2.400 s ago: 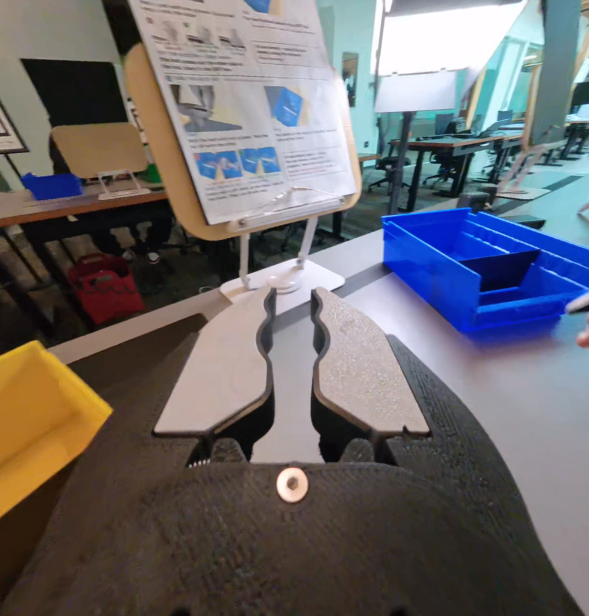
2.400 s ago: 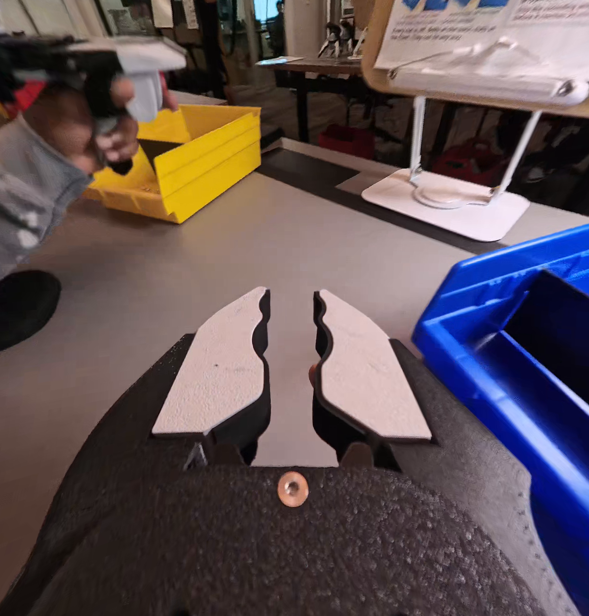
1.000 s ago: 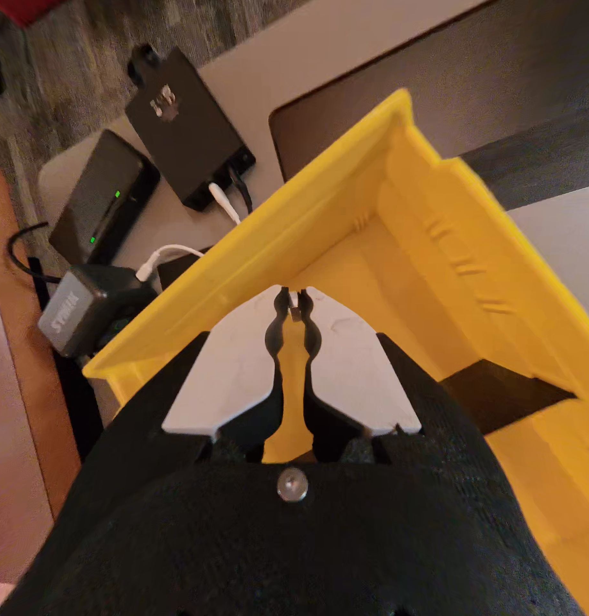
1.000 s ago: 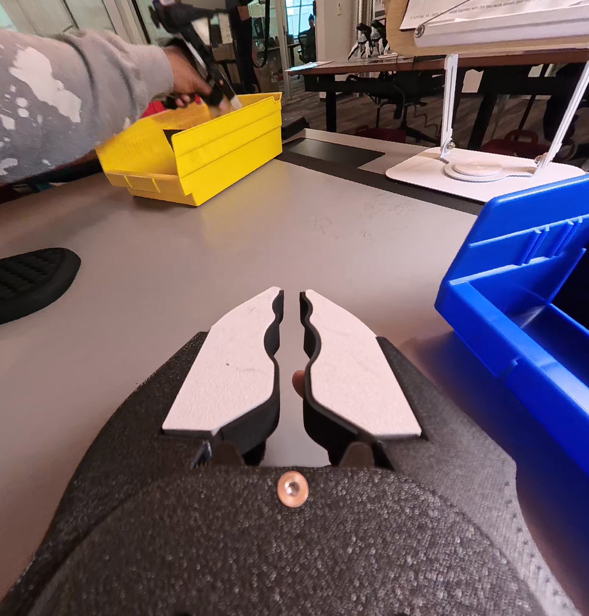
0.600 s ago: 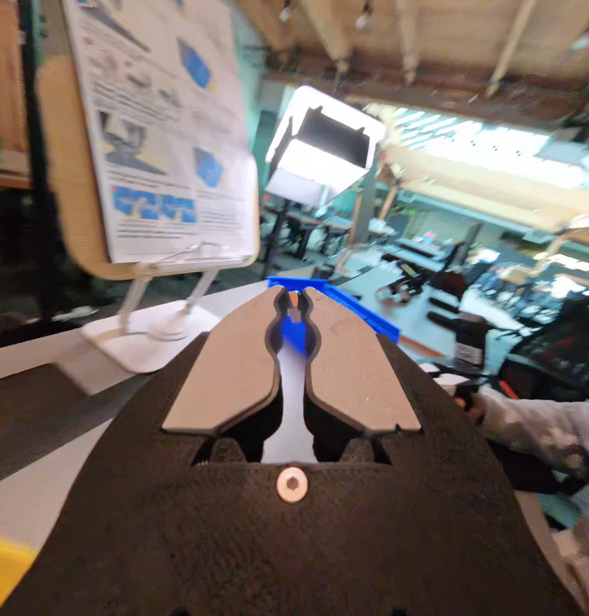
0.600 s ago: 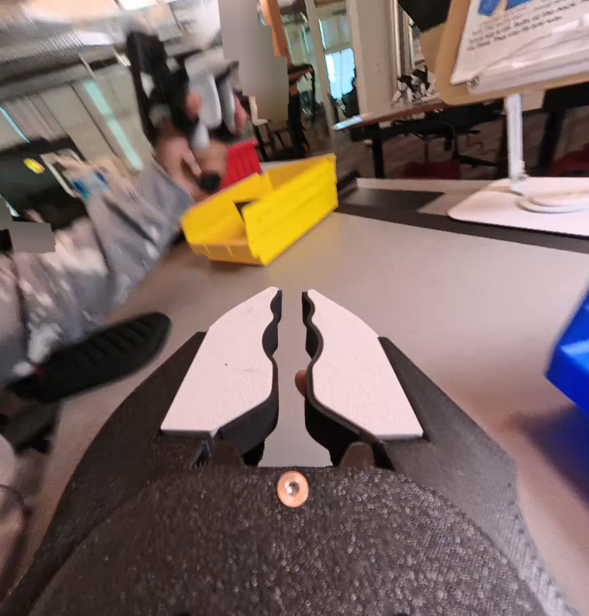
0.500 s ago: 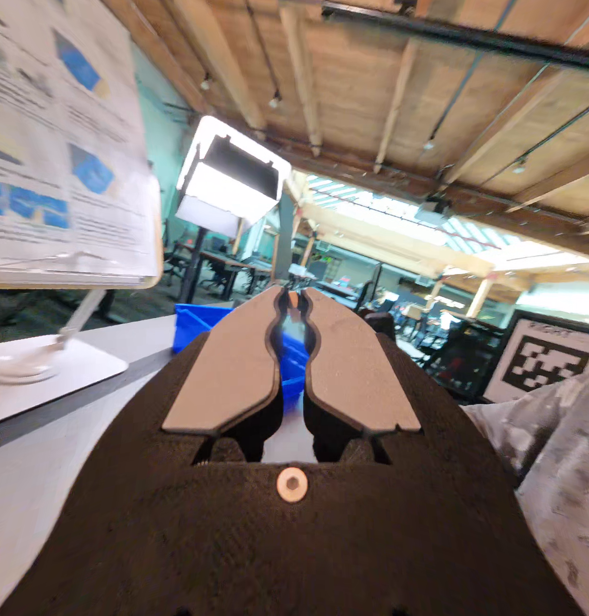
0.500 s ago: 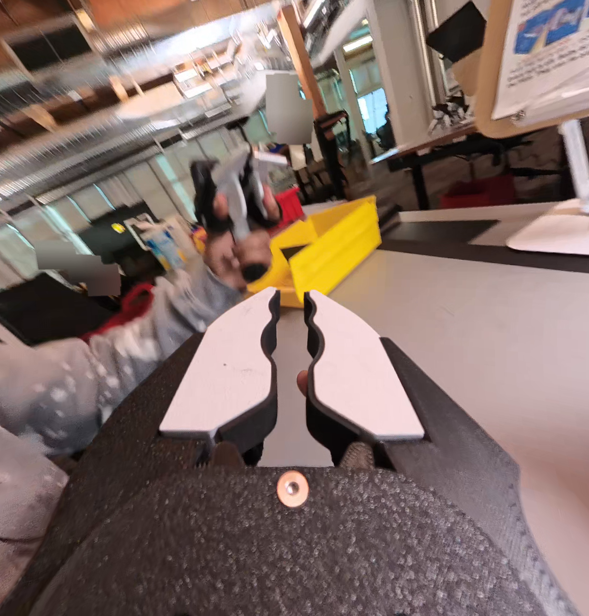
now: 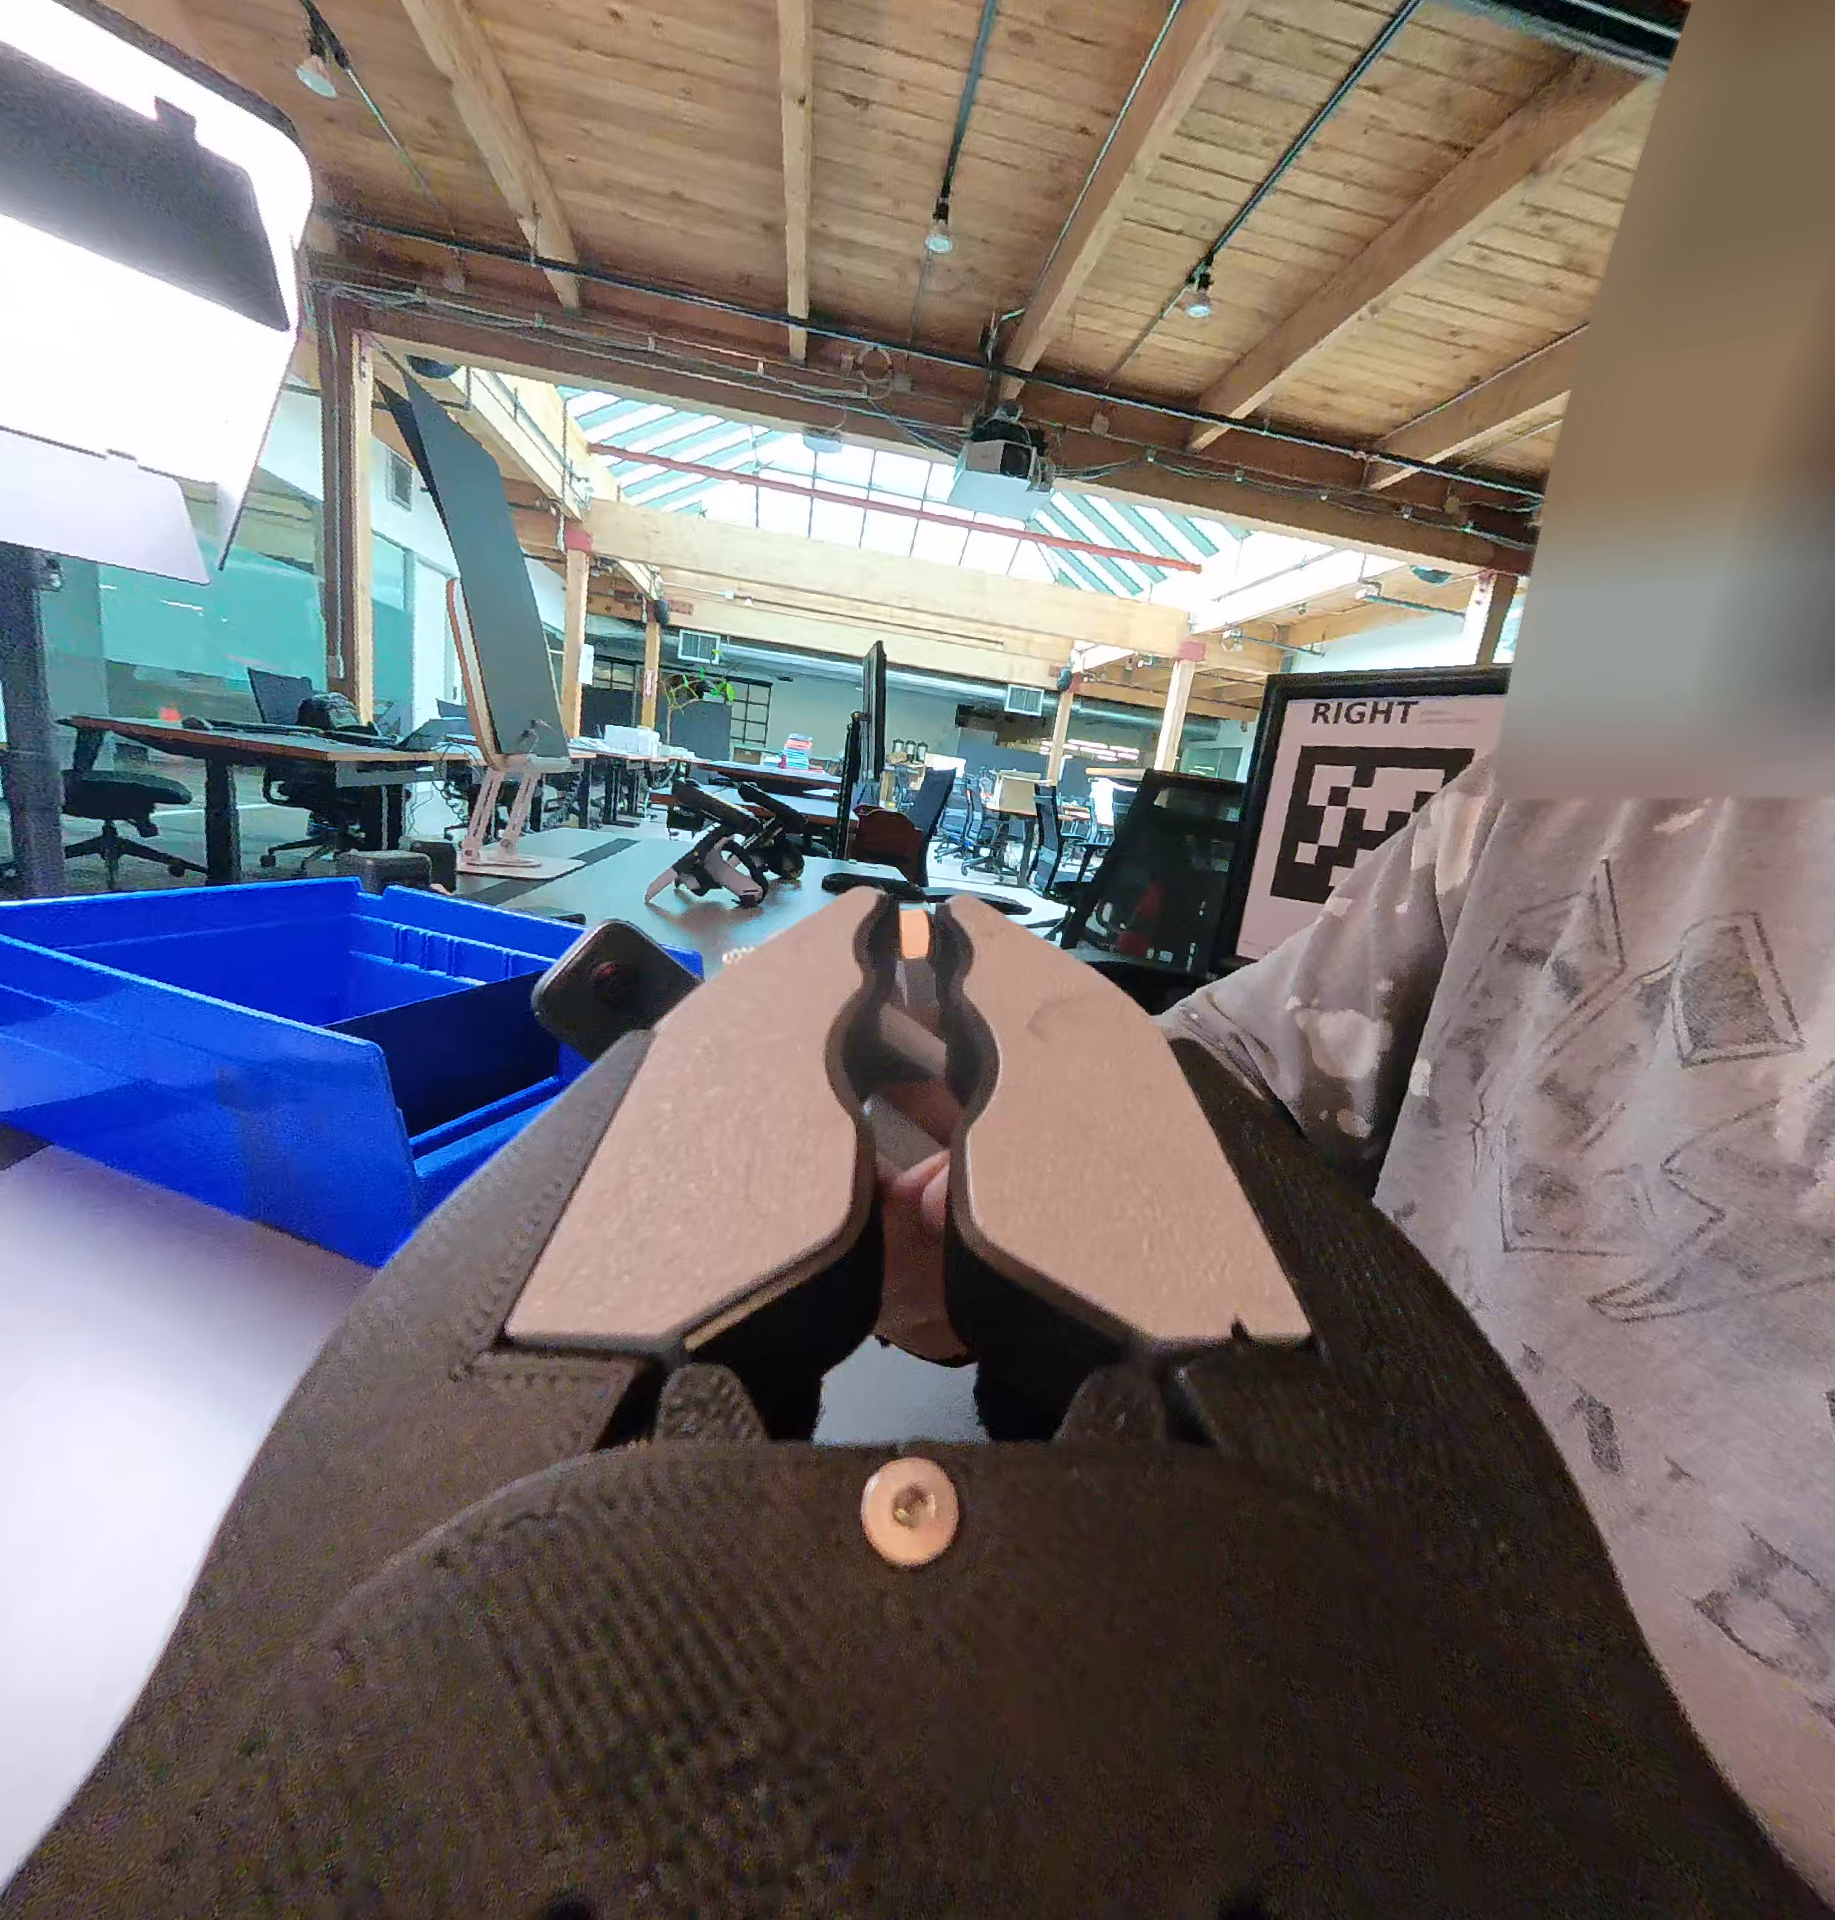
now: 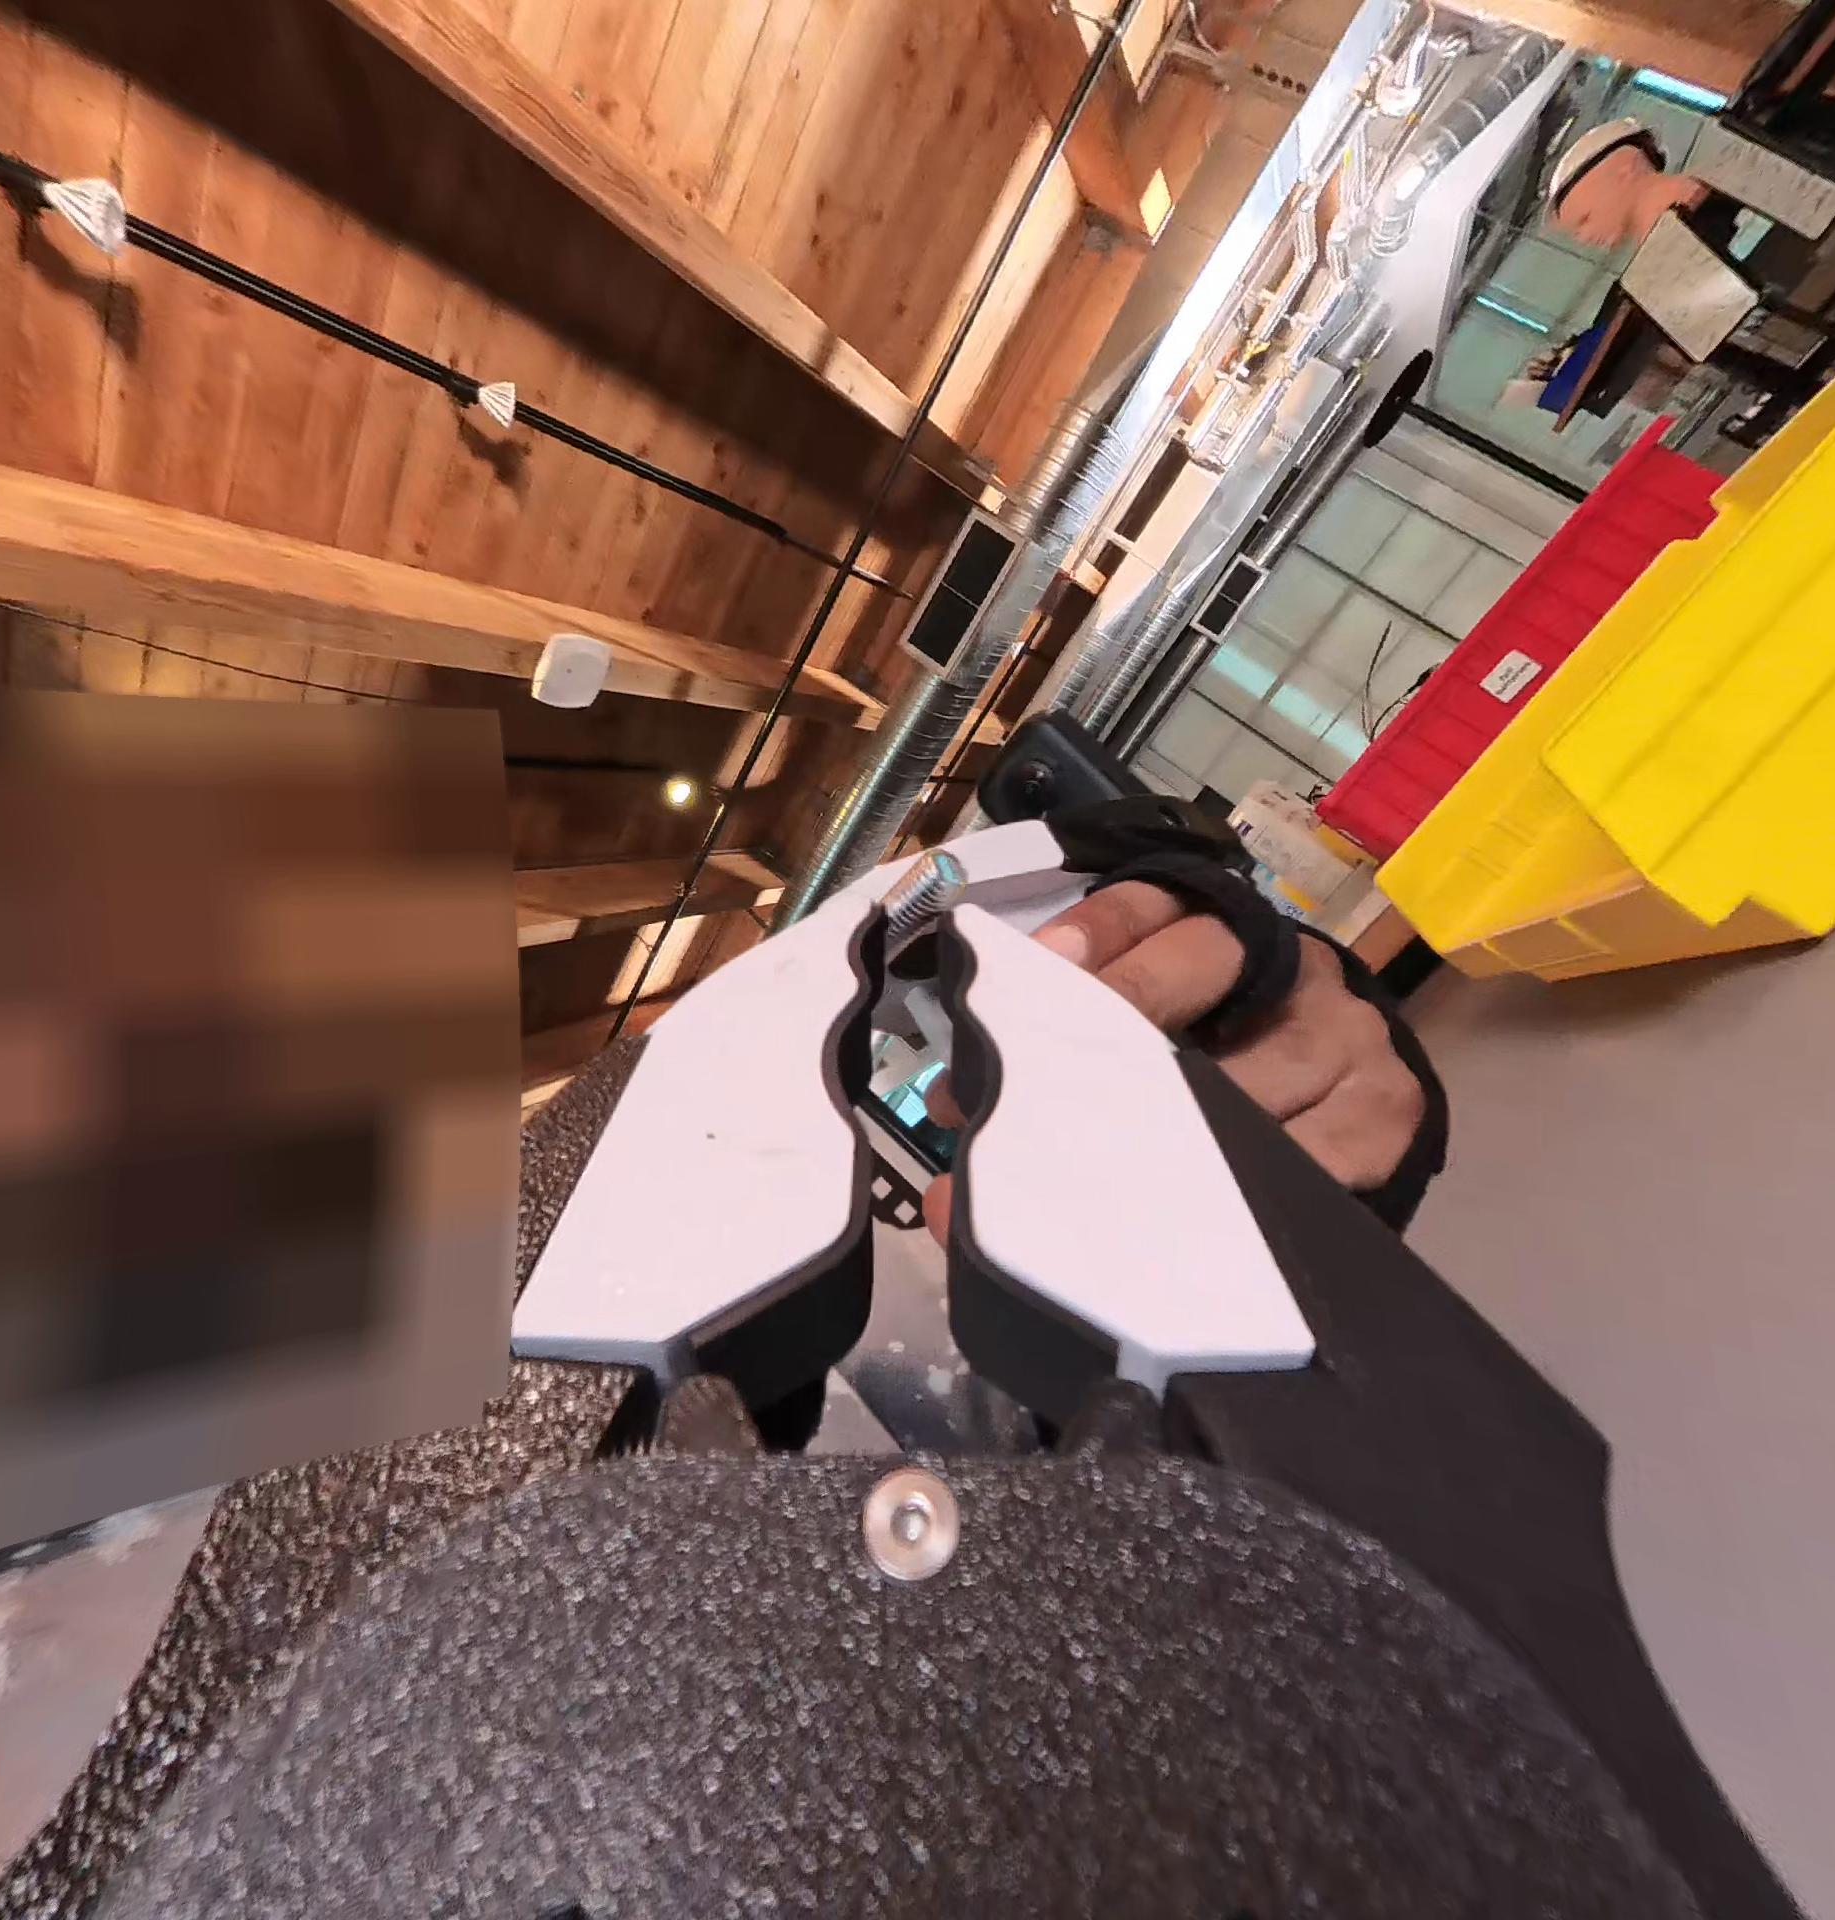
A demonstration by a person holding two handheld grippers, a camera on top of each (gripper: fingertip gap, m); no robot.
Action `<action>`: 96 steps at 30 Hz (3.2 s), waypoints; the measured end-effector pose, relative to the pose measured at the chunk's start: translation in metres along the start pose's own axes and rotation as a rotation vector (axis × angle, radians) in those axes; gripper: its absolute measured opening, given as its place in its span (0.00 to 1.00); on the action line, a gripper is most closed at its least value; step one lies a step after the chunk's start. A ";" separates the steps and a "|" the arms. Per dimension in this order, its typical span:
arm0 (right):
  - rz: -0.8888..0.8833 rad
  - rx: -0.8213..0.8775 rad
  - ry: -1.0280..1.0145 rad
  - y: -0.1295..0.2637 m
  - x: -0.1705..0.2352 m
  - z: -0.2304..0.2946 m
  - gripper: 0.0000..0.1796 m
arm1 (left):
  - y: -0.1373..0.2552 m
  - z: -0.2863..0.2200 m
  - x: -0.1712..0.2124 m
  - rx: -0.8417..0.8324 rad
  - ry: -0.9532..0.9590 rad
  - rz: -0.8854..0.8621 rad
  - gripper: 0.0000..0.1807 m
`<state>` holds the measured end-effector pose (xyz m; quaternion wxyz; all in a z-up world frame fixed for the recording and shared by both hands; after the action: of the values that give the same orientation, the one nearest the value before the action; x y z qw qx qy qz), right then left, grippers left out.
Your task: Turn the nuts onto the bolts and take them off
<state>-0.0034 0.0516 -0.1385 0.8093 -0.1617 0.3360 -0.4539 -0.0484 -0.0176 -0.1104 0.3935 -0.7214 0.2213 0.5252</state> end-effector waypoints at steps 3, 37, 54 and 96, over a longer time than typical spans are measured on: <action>0.023 -0.017 0.017 0.004 0.003 0.003 0.08 | -0.001 -0.003 0.004 0.029 -0.012 0.029 0.04; 0.694 0.864 1.439 0.025 0.015 -0.030 0.05 | 0.017 0.039 0.051 -0.270 -0.100 0.534 0.06; 0.646 0.864 1.504 0.022 0.015 -0.028 0.05 | 0.015 0.038 0.046 -0.272 -0.125 0.524 0.05; 0.599 0.792 1.202 0.032 0.018 -0.052 0.15 | 0.019 0.045 0.048 -0.343 -0.073 0.587 0.06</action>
<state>-0.0129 0.0558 -0.2009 0.5737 0.5108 0.5591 -0.3120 -0.0715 0.0117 -0.1672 0.1063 -0.6631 0.3138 0.6712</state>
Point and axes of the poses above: each gripper's, where its closed fingertips meet, y back along the fingers, x out of its underside, z = x × y across the jaws, the point moved 5 cm from there along y, back along the fingers, and after that the axes turned 1 degree about z, right-handed, at the moved point
